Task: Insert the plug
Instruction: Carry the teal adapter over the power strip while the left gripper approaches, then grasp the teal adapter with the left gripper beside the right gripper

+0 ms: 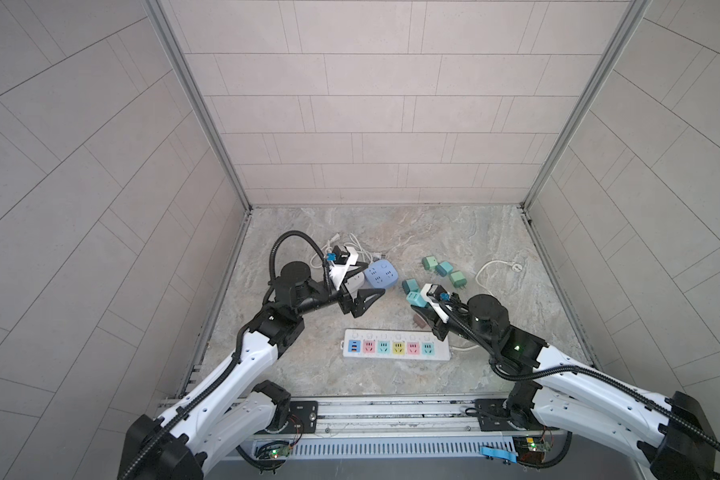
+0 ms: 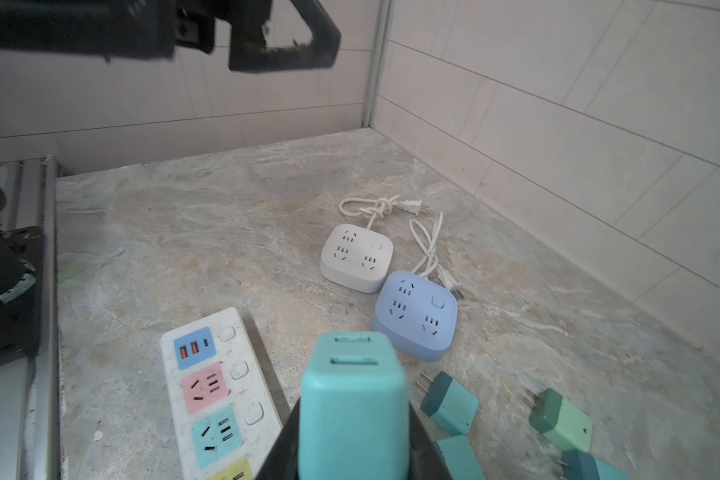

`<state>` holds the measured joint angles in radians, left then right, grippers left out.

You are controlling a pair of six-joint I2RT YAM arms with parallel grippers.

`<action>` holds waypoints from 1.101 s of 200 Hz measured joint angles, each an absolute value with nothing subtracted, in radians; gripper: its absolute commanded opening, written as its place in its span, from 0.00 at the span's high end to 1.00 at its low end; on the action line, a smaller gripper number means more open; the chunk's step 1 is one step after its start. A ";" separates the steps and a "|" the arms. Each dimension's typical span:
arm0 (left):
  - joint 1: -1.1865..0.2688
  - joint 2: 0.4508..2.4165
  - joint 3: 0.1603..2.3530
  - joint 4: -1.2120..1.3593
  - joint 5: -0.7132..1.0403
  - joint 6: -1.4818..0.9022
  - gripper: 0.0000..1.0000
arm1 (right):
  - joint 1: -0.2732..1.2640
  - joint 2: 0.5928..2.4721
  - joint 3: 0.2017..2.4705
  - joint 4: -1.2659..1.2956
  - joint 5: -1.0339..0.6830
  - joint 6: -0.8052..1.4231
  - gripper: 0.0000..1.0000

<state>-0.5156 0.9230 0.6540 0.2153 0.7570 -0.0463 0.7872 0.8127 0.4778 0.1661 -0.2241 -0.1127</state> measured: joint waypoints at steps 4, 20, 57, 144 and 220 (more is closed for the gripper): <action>-0.529 0.920 0.654 0.206 0.759 -0.028 0.08 | 0.788 0.801 0.474 0.167 -0.235 -0.121 1.00; -0.579 0.900 0.650 0.181 0.767 0.049 0.15 | 0.789 0.759 0.455 0.170 -0.274 -0.147 1.00; -0.691 0.875 0.632 0.142 0.760 0.255 0.22 | 0.791 0.754 0.434 0.148 -0.380 -0.204 1.00; -0.802 1.041 0.757 -0.090 0.714 0.550 0.32 | 0.848 0.793 0.449 0.104 -0.511 -0.285 1.00; -0.856 1.076 0.793 -0.186 0.706 0.600 0.48 | 0.882 0.819 0.473 0.120 -0.515 -0.288 1.00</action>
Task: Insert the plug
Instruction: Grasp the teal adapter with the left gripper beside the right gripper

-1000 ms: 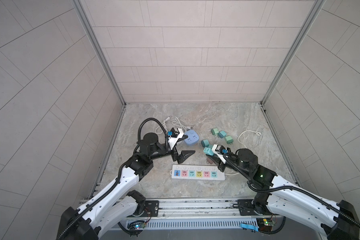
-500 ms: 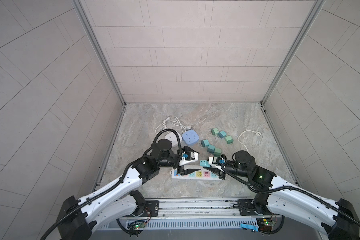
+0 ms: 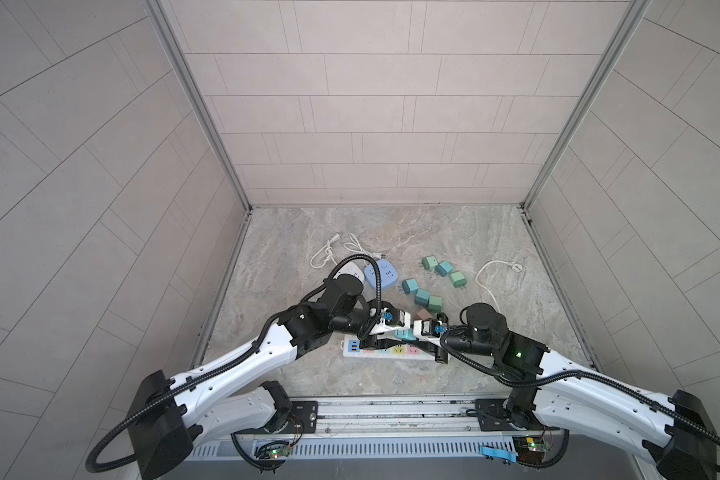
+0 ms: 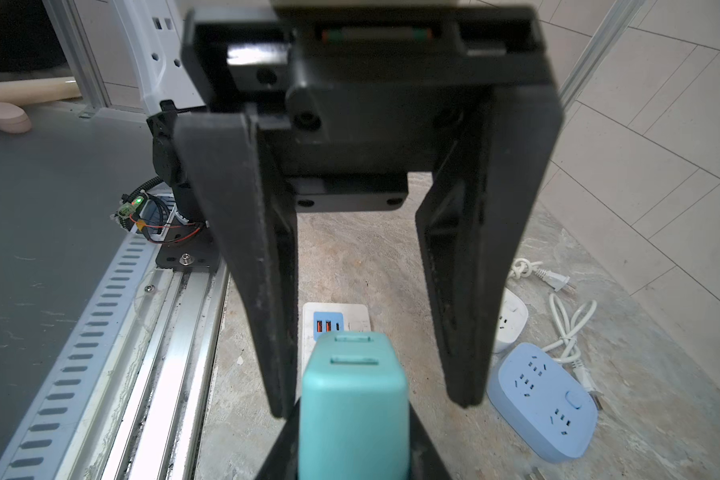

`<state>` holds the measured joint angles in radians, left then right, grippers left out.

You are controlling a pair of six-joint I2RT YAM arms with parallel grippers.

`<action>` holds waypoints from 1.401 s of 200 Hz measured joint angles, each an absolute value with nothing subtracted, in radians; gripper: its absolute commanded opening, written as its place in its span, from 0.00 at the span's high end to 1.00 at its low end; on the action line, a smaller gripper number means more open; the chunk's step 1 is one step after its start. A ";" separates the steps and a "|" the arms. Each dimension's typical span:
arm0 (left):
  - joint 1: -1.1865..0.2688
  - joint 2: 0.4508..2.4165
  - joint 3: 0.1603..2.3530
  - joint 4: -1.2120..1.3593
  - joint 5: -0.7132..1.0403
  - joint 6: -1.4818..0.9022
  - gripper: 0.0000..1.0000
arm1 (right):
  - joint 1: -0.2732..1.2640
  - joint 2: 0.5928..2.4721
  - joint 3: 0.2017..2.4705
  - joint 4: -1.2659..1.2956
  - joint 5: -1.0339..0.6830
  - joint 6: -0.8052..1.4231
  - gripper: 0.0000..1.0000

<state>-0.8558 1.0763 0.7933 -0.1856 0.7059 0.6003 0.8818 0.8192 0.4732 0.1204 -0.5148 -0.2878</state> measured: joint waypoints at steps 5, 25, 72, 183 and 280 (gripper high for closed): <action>-0.857 1.078 0.795 -0.189 0.707 0.601 0.49 | 0.884 0.824 0.477 0.123 -0.514 -0.288 1.00; -0.867 1.086 0.807 -0.202 0.708 0.604 0.51 | 0.895 0.845 0.499 0.127 -0.509 -0.287 1.00; -0.871 1.097 0.845 -0.253 0.702 0.615 0.57 | 0.909 0.859 0.518 0.132 -0.496 -0.289 1.00; -0.883 1.055 0.866 -0.325 0.611 0.614 0.37 | 0.922 0.848 0.529 0.086 -0.427 -0.352 1.00; -0.883 1.074 0.892 -0.354 0.604 0.622 0.57 | 0.922 0.848 0.521 0.080 -0.454 -0.366 1.00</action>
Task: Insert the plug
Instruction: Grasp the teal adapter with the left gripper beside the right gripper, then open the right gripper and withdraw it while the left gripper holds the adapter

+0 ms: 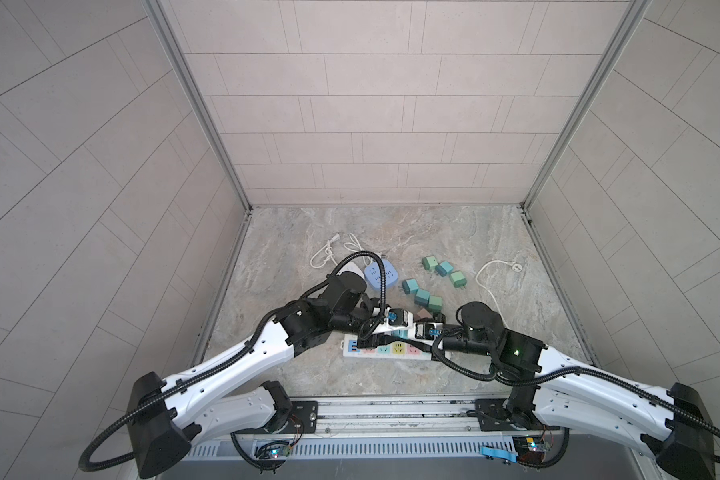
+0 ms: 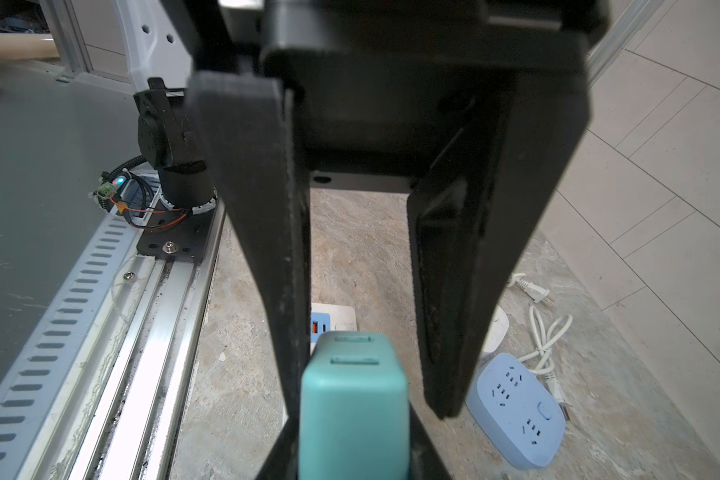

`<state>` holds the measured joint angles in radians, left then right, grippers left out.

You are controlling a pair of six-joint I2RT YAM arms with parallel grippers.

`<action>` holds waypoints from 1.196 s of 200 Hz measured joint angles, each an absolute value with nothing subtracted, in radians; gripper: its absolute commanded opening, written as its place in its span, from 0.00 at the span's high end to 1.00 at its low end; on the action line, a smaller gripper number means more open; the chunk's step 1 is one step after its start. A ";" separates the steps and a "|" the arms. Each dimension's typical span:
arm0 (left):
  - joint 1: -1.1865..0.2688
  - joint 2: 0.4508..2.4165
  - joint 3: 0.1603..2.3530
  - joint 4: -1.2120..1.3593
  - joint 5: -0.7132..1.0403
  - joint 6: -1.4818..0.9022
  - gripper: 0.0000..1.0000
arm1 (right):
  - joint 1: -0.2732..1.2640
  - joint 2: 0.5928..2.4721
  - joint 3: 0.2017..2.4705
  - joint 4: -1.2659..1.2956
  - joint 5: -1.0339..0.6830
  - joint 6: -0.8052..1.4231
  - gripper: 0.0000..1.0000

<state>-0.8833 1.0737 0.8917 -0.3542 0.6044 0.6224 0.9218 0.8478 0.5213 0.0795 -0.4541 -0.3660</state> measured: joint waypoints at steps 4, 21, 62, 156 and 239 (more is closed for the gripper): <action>-0.883 1.074 0.892 -0.356 0.606 0.622 0.57 | 0.921 0.847 0.521 0.080 -0.459 -0.366 1.00; -0.883 1.076 0.892 -0.356 0.610 0.626 0.57 | 0.920 0.844 0.516 0.086 -0.469 -0.365 0.99; -0.883 1.077 0.892 -0.357 0.624 0.629 0.62 | 0.919 0.846 0.516 0.090 -0.476 -0.359 0.97; -0.884 1.085 0.892 -0.340 0.598 0.634 0.90 | 0.917 0.832 0.501 0.097 -0.443 -0.326 0.53; -0.884 1.121 0.988 -0.415 0.337 0.625 1.00 | 0.922 0.712 0.482 0.096 -0.255 -0.289 0.41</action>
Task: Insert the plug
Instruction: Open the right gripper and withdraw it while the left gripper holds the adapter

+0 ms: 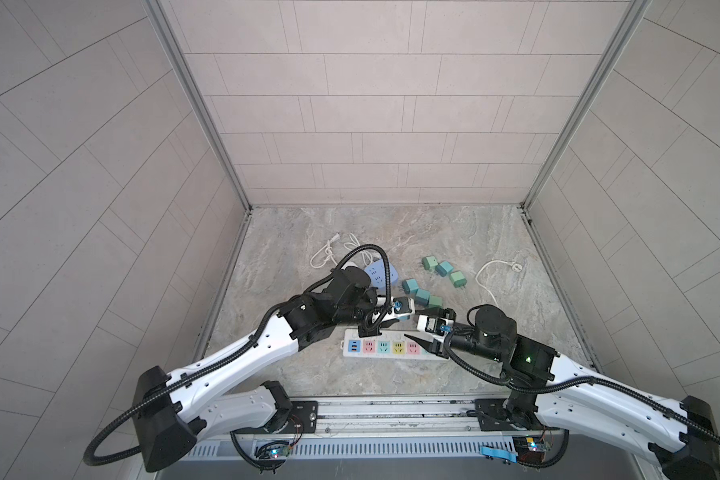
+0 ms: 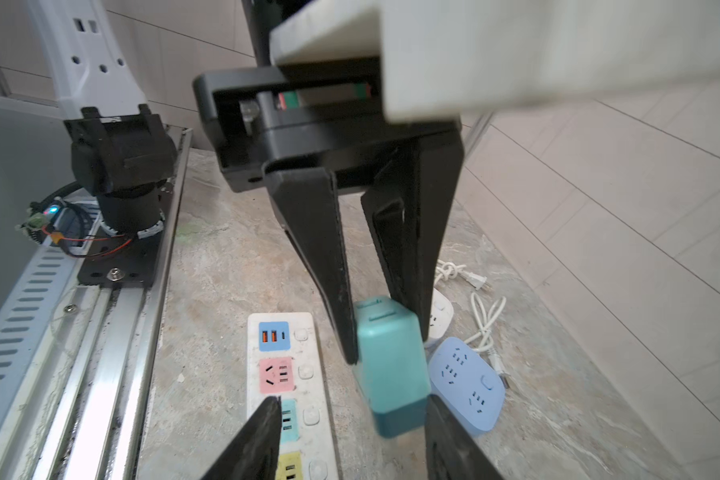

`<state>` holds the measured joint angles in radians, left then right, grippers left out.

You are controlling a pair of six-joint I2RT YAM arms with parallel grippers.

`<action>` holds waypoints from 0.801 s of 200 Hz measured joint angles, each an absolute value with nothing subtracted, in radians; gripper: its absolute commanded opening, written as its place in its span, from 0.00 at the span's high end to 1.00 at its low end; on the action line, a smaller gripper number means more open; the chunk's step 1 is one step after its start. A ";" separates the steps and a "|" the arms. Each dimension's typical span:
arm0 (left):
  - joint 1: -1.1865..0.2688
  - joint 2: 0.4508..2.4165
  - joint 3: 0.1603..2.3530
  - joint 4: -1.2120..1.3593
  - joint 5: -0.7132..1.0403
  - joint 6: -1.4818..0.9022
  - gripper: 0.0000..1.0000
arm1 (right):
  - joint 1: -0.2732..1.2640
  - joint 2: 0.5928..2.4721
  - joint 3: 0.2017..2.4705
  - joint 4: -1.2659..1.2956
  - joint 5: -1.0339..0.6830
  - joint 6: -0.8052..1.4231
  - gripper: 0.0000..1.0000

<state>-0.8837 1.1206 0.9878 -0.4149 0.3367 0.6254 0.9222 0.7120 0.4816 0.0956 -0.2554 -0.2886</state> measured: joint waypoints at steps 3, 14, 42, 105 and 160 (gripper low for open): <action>-0.884 1.122 1.000 -0.425 0.324 0.626 1.00 | 0.922 0.705 0.480 0.095 -0.241 -0.283 0.40; -0.883 1.127 1.039 -0.458 0.290 0.627 1.00 | 0.918 0.680 0.473 0.099 -0.169 -0.252 0.35; -0.885 1.127 1.105 -0.524 0.252 0.626 1.00 | 0.855 0.625 0.442 0.109 0.066 -0.105 0.23; -0.979 1.323 1.253 -0.689 0.154 0.612 1.00 | 0.395 0.598 0.374 -0.006 0.264 0.274 0.16; -1.084 1.537 1.434 -0.849 0.120 0.583 1.00 | 0.168 0.479 0.197 -0.032 0.344 0.484 0.07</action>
